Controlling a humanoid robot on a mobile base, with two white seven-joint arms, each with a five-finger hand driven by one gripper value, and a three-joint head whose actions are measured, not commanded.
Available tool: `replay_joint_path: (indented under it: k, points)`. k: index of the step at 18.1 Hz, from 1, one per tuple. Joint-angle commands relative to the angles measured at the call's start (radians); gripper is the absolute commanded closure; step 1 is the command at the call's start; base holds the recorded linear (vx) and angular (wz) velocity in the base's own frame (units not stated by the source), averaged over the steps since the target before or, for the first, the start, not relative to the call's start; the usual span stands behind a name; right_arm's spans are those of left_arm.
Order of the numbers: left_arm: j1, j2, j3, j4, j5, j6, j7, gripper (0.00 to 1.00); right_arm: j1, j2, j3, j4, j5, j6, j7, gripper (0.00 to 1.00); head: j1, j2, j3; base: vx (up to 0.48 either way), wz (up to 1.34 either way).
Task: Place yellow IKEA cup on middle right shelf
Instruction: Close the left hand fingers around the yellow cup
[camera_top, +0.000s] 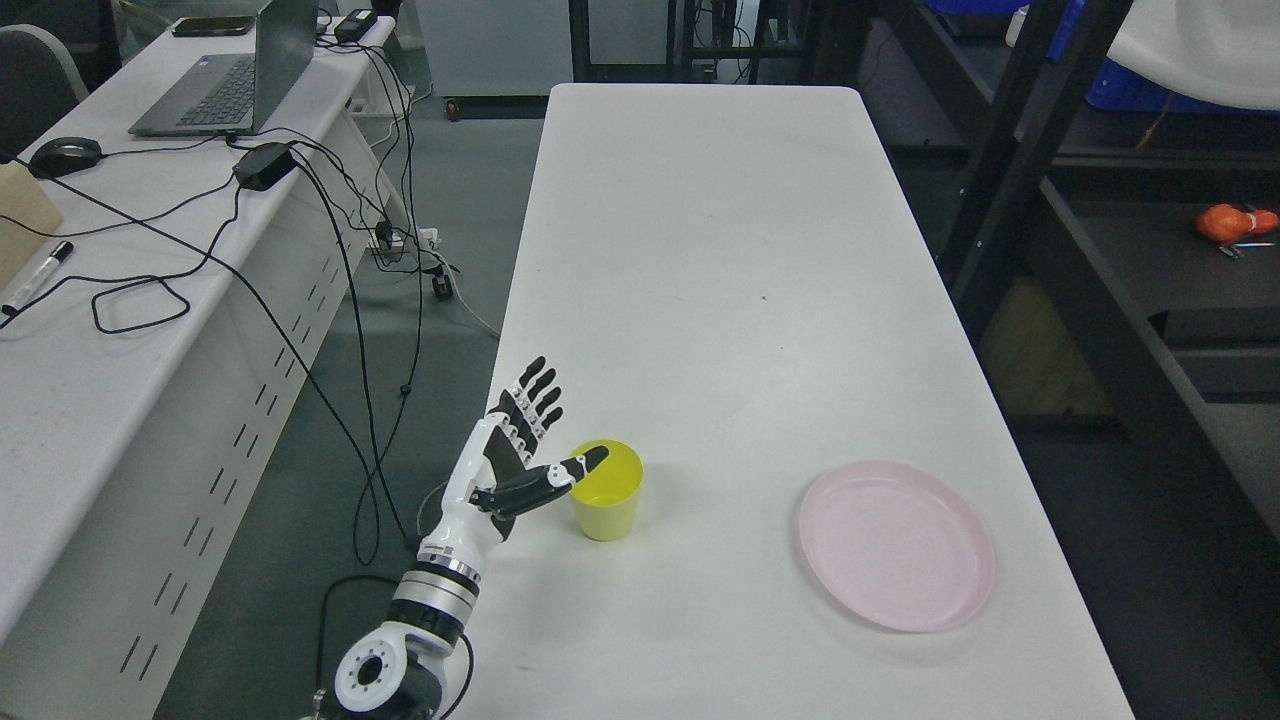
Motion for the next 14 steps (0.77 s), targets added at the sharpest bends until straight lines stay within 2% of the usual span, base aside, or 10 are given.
replay_joint_path:
  k: [1,4,14]
  points:
    - [-0.015,0.017,-0.157,0.080,0.015,0.006,-0.039,0.04,0.014,-0.017,0.017,0.000,-0.025,0.000,0.001,0.01,0.0000,0.000,0.000,0.000,0.00]
    - [-0.015,0.017,-0.155,0.080,0.015,0.049,-0.059,0.01,0.014,-0.017,0.017,0.000,-0.025,0.000,0.001,0.01,0.0000,0.000,0.000,0.000,0.00]
    - [-0.023,0.017,-0.112,0.140,0.009,0.049,-0.062,0.01,0.014,-0.017,0.017,0.000,-0.025,0.000,0.001,0.01,0.0000,0.000,0.000,0.000,0.00]
